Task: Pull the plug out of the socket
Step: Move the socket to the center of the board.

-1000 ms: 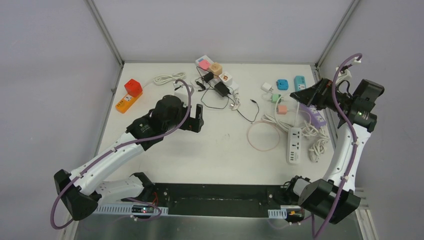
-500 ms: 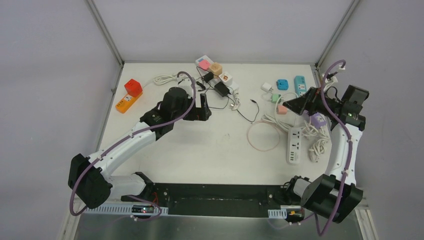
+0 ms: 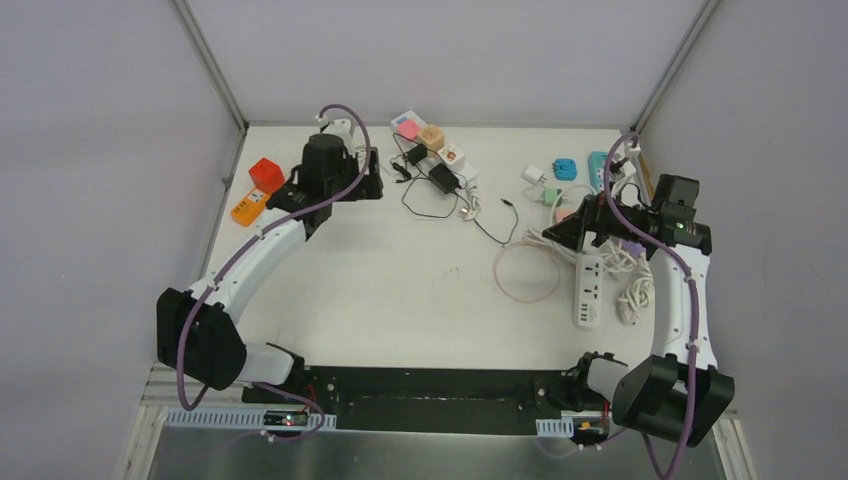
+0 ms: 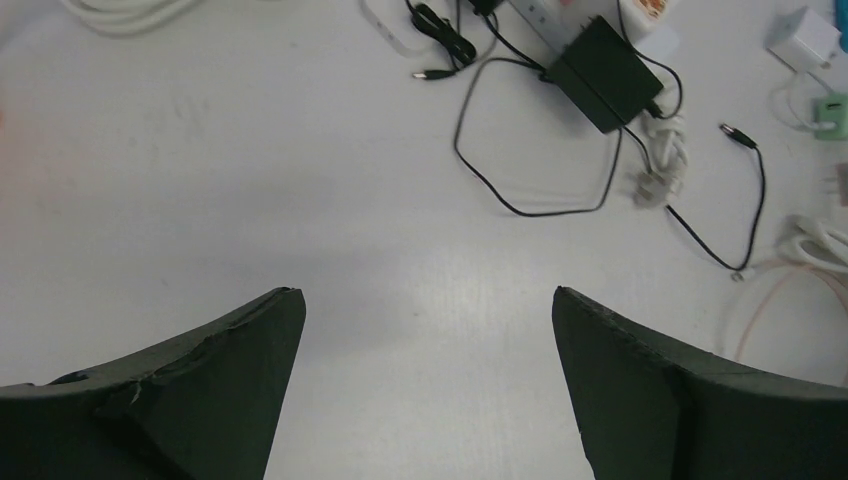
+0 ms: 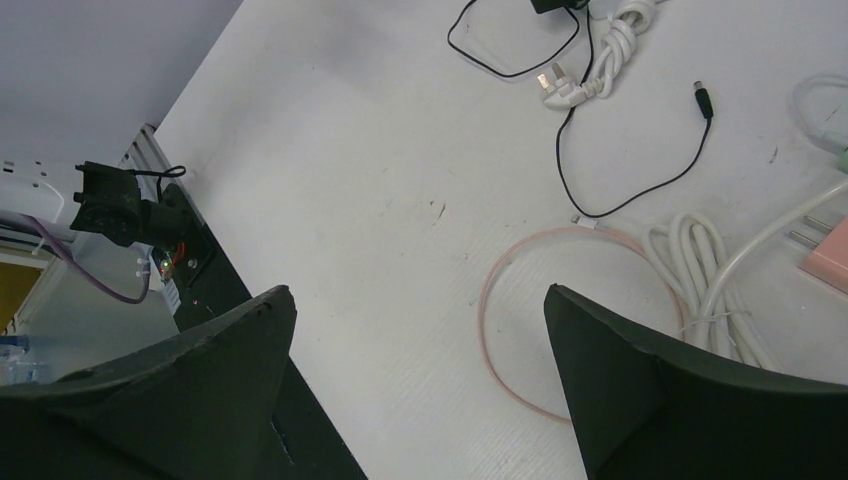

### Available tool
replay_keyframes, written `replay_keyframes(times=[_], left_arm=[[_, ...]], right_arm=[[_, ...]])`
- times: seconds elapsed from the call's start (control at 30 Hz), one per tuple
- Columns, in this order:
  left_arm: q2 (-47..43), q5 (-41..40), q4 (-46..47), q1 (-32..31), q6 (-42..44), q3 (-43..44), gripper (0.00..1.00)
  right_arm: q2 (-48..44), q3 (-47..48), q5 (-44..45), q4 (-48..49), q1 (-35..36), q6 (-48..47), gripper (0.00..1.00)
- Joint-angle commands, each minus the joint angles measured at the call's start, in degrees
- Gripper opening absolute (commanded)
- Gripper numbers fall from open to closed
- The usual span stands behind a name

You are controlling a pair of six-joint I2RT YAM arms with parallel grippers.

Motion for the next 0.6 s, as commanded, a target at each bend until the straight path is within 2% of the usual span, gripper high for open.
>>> replay_keyframes(times=[0.0,0.13,0.3,0.57], left_arm=[[0.3,-4.0,-3.1,6.1,16.5,4.6,0.99],[3.2,-6.7,-2.2,11.7,26.3,5.2,0.99],[8.3,-6.4,-1.3,20.2,25.8,7.5,0.99],[15.6,-8.0,-1.3,22.5,30.6,15.1,0.99]], right_arm=[[-1.1,2.0,1.2,-2.3,1.9,-4.3,1.0],[-0.6,2.7,2.1,-3.2,3.0,-4.8,1.0],[0.7,3.6,3.1,-5.4,4.1,-6.9,1.0],[4.3,4.5,1.1,-12.1,4.0,-16.6,1.0]])
